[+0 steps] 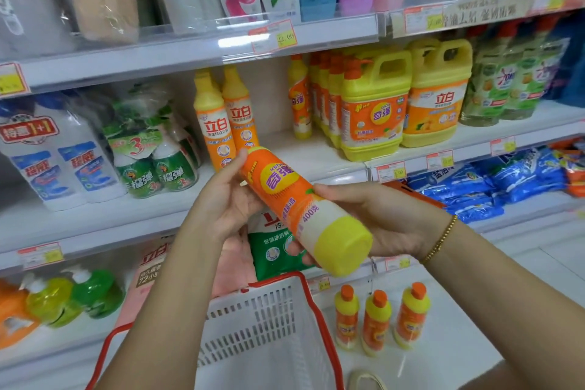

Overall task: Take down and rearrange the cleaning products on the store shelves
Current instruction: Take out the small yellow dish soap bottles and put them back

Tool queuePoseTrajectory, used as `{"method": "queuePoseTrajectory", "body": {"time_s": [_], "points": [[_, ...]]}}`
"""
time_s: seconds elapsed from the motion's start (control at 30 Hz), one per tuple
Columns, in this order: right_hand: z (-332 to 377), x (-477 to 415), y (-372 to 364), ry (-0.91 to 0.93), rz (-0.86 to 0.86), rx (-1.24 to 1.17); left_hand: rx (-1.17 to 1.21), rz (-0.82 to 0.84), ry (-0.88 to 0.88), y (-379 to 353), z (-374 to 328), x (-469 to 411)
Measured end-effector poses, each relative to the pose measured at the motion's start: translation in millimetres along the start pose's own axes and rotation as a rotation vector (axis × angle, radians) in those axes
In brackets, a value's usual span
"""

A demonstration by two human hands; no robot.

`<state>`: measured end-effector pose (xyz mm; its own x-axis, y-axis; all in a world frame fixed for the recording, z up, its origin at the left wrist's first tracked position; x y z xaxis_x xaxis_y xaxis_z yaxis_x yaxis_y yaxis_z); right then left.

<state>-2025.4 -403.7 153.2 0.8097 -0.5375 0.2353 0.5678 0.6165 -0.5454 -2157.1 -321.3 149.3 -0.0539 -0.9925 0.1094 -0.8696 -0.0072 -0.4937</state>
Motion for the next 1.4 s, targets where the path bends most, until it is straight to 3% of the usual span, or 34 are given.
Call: {"method": "queuePoseTrajectory", "body": {"time_s": [0.2,0.33,0.43,0.57,0.7,0.9,1.2,1.4], "points": [[5,2,71,-0.014,-0.248,0.354,-0.419,0.042,-0.218,-26,-22,-2],[5,16,135,0.022,-0.454,0.615,-0.608,0.046,-0.298,-49,7,-14],[-8,30,194,0.064,-0.712,0.711,-0.751,0.064,-0.338,-65,45,-28],[-38,58,269,-0.142,-1.051,1.277,-0.860,0.169,-0.272,-75,106,-58],[-87,68,307,-0.305,-1.082,1.308,-0.981,0.276,-0.203,-80,163,-82],[-109,63,332,-0.288,-1.101,1.320,-1.106,0.374,-0.035,-75,244,-111],[-118,64,348,-0.272,-1.080,1.296,-1.403,0.544,0.080,-84,338,-131],[-121,63,347,-0.257,-1.100,1.262,-1.527,0.547,0.172,-70,369,-129]]}}
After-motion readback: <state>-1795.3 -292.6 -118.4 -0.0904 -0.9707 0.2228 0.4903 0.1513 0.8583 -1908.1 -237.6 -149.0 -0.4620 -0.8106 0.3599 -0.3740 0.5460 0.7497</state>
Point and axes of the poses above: each hand's wrist, its own x-axis away from the middle knuckle, its own y-axis out of the back of the hand, z = x × y, the point moved 9 cm from there along -x, towards the middle knuckle, and after that the axes turned 2 degrees about -x, right-handed, at the moved point
